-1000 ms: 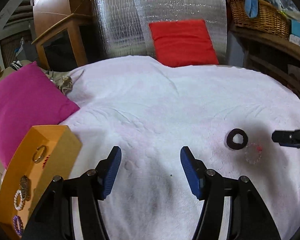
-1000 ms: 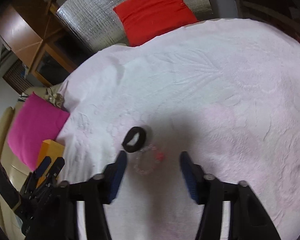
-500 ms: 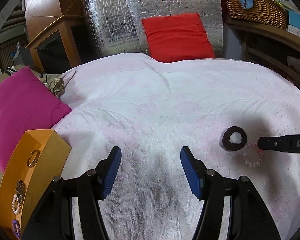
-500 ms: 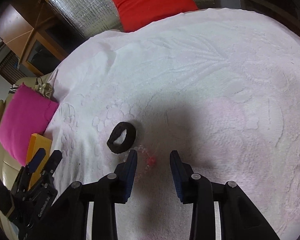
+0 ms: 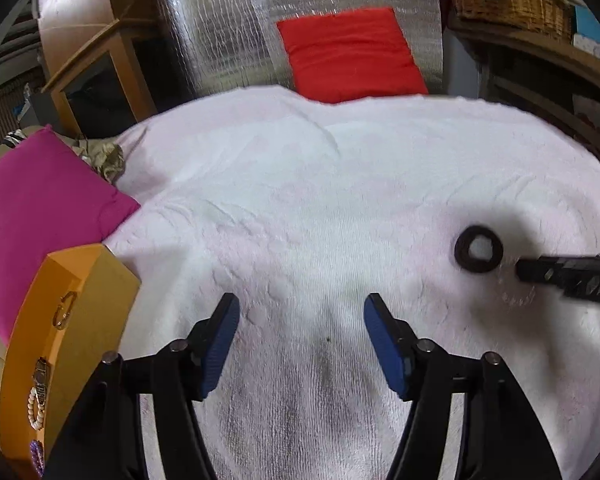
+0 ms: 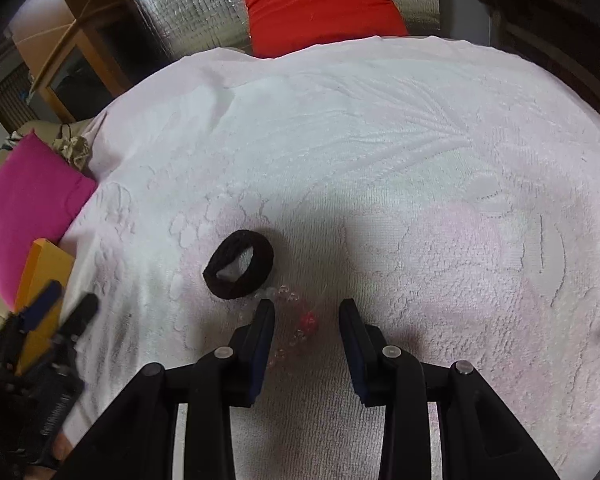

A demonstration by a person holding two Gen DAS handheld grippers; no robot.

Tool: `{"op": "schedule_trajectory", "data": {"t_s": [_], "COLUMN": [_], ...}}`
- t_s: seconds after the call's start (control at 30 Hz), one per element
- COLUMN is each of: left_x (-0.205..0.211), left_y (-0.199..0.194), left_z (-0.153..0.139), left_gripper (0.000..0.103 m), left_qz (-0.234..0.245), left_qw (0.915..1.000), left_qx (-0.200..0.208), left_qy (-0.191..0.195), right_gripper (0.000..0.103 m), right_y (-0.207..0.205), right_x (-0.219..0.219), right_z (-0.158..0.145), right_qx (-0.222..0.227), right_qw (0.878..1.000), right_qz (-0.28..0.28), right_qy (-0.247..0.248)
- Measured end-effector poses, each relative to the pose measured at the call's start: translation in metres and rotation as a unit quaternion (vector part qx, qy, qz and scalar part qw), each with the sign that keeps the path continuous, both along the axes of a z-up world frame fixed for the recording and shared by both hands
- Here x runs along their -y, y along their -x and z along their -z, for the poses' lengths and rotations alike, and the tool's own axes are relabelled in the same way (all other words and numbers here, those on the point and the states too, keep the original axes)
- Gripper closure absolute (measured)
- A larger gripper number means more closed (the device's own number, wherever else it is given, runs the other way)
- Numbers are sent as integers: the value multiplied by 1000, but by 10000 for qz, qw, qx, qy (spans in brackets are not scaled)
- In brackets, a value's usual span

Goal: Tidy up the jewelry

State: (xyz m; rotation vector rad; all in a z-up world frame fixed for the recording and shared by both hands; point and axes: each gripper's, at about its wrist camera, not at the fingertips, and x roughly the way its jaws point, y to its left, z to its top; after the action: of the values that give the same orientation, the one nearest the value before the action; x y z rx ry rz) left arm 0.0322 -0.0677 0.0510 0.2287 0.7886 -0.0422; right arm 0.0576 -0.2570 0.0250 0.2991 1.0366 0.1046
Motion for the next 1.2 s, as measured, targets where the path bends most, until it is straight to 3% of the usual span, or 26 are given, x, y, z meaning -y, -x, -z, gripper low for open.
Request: {"op": "schedule_trajectory", "data": {"t_s": [0.07, 0.2, 0.3, 0.57, 0.7, 0.83, 1.0, 1.1, 1.13, 1.2], "left_x": [-1, -3, -1, 11, 8, 6, 9, 18, 22, 31], "left_y": [-3, -6, -8, -5, -5, -6, -5, -5, -5, -6], "left_z": [4, 4, 6, 11, 10, 7, 4, 4, 4, 4], "left_gripper": [35, 34, 34, 34, 34, 34, 33, 32, 31, 31], "left_qz": [1, -18, -53, 8, -21, -18, 92, 227, 288, 412], "left_qw": [9999, 9998, 9996, 9997, 9997, 9997, 9996, 9994, 9992, 9988], "left_qx": [-129, -140, -186, -225, -223, -176, -125, -89, -79, -59], "left_qy": [36, 136, 199, 88, 93, 162, 241, 249, 256, 246], "right_gripper": [65, 65, 66, 66, 67, 84, 85, 85, 79, 79], "right_y": [3, 11, 10, -2, 3, 6, 11, 14, 15, 17], "right_x": [13, 39, 37, 0, -7, -12, 17, 37, 43, 59], "right_z": [-5, -19, -18, -1, 3, 3, -2, -5, -5, -8], "right_qx": [29, 389, 367, -30, 72, 118, 21, -22, -39, -62], "right_qw": [9994, 9972, 9972, 9997, 9995, 9969, 9958, 9970, 9982, 9997], "right_qz": [150, 480, 229, -214, -247, -270, 148, 270, 252, 245], "right_qy": [-296, -412, -612, -148, 208, 733, 900, 720, 544, 22]}}
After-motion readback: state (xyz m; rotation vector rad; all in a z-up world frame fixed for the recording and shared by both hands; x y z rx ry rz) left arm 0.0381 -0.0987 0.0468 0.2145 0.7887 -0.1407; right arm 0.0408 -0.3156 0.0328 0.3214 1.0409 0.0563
